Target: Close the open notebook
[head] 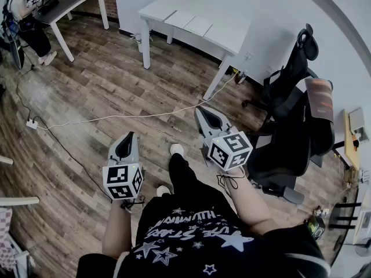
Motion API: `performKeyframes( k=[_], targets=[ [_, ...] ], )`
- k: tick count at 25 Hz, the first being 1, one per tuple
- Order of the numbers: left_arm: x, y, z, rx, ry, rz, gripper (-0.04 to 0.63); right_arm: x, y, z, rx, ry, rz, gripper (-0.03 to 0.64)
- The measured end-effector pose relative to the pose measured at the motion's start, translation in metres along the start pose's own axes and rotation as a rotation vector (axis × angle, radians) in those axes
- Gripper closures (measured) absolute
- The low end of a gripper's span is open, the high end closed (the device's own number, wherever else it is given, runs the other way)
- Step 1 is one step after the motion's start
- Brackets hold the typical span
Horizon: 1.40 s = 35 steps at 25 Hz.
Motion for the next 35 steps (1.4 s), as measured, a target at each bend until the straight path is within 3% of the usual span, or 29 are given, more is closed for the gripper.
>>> performKeyframes(
  k=[14, 21, 22, 24, 25, 30, 35],
  targets=[
    [0.063, -0.02, 0.005, 0.013, 0.026, 0.039, 0.57, 0.046, 0.009, -0.044, 0.05, 0.003, 0.024, 0.618],
    [0.128, -0.067, 0.028, 0.017, 0.014, 0.016, 0.566, 0.108, -0.008, -0.091, 0.099, -0.025, 0.004, 0.617],
    [0.14, -0.075, 0.031, 0.015, 0.016, 0.016, 0.555, 0.118, -0.013, -0.101, 0.106, -0.028, -0.002, 0.617],
    [0.168, -0.092, 0.036, 0.006, 0.024, 0.028, 0.402, 0.14, -0.025, -0.125, 0.121, -0.031, -0.017, 0.615],
    [0.182, -0.101, 0.04, 0.0, 0.027, 0.037, 0.373, 0.152, -0.032, -0.137, 0.13, -0.032, -0.021, 0.616],
    [0.244, -0.145, 0.057, -0.053, 0.03, 0.066, 0.287, 0.203, -0.066, -0.193, 0.164, -0.03, -0.012, 0.615],
    [0.302, -0.175, 0.062, -0.085, 0.029, 0.073, 0.269, 0.24, -0.087, -0.25, 0.175, -0.027, -0.022, 0.615]
  ],
)
Point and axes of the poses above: the fingertips, and each gripper's own axes: x forward along the fingers, z to its left, y out of its underside, the point moved 3 cm from there along -x, backward along the fingers, and after that the axes turned 10 degrees about z, right-handed, at the moved point
